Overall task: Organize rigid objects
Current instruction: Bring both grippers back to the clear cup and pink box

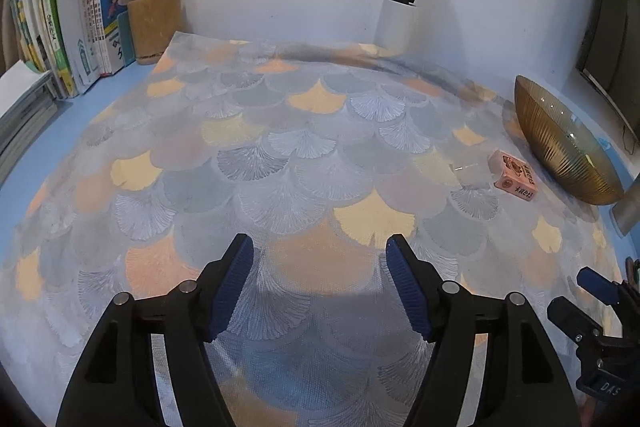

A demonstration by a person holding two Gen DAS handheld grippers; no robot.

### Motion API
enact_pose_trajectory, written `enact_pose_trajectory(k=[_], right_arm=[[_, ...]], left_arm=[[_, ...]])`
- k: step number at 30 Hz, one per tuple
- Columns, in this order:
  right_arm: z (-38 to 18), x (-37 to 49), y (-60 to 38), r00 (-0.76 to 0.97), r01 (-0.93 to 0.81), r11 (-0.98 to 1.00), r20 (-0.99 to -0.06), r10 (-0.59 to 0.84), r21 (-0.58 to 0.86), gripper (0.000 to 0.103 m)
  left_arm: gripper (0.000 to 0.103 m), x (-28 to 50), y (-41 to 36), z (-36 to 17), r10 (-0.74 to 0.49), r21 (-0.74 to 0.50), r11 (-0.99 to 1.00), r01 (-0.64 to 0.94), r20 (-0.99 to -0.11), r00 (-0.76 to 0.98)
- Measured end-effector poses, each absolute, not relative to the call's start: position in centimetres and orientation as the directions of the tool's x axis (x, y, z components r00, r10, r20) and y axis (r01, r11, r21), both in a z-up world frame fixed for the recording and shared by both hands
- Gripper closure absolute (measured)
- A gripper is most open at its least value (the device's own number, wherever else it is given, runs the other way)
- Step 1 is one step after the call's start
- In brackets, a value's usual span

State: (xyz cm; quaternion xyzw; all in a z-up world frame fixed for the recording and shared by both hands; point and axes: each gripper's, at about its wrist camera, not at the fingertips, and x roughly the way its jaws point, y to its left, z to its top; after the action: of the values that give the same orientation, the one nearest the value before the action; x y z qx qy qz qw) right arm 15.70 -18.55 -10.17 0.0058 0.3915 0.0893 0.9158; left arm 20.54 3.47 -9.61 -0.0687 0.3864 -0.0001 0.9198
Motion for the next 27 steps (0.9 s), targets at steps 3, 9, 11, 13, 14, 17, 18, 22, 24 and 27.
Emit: enact_pose_trajectory(k=[3, 9, 11, 13, 14, 17, 18, 22, 24, 27], right_arm=[[-10.3, 15.9, -19.1, 0.67, -0.143, 0.984, -0.721, 0.176, 0.106, 0.023], [-10.4, 16.2, -19.0, 0.661, -0.139, 0.985, -0.731, 0.172, 0.106, 0.023], [-10.5, 16.2, -19.0, 0.658, -0.139, 0.985, -0.733, 0.17, 0.104, 0.023], [-10.5, 16.3, -19.1, 0.655, -0.135, 0.985, -0.737, 0.167, 0.103, 0.023], [-10.6, 16.4, -19.2, 0.648, -0.134, 0.985, -0.743, 0.168, 0.106, 0.023], [-10.6, 16.9, -19.9, 0.619, -0.111, 0.983, -0.763, 0.184, 0.147, 0.023], [-10.4, 16.9, -20.2, 0.617, -0.111, 0.978, -0.759, 0.207, 0.177, 0.023], [-8.4, 18.7, -20.7, 0.593, -0.092, 0.971, -0.771, 0.231, 0.22, 0.023], [-7.5, 20.5, -20.5, 0.613, -0.085, 0.984, -0.771, 0.174, 0.155, 0.023], [-8.0, 23.1, -20.3, 0.609, -0.078, 0.994, -0.786, 0.11, 0.079, 0.024]], left_arm=[[0.036, 20.5, 3.6, -9.5, -0.062, -0.136, 0.99, -0.048, -0.706, 0.705], [0.035, 20.5, 3.7, -9.6, -0.074, -0.145, 0.989, -0.042, -0.706, 0.704], [0.035, 20.5, 3.6, -9.6, -0.077, -0.145, 0.989, -0.038, -0.706, 0.704], [0.035, 20.4, 3.5, -9.5, -0.078, -0.144, 0.989, -0.034, -0.706, 0.703], [0.035, 20.4, 3.4, -9.5, -0.083, -0.143, 0.989, -0.026, -0.708, 0.702], [0.035, 20.9, 2.9, -9.6, -0.152, -0.163, 0.986, 0.047, -0.729, 0.668], [0.035, 21.4, 2.6, -9.5, -0.201, -0.176, 0.979, 0.102, -0.743, 0.639], [0.035, 23.1, 0.2, -7.2, -0.307, -0.169, 0.946, 0.276, -0.737, 0.602], [0.035, 24.3, -1.9, -6.5, -0.346, -0.14, 0.917, 0.372, -0.744, 0.572], [0.035, 25.9, -5.1, -6.5, -0.339, -0.049, 0.884, 0.464, -0.75, 0.568]])
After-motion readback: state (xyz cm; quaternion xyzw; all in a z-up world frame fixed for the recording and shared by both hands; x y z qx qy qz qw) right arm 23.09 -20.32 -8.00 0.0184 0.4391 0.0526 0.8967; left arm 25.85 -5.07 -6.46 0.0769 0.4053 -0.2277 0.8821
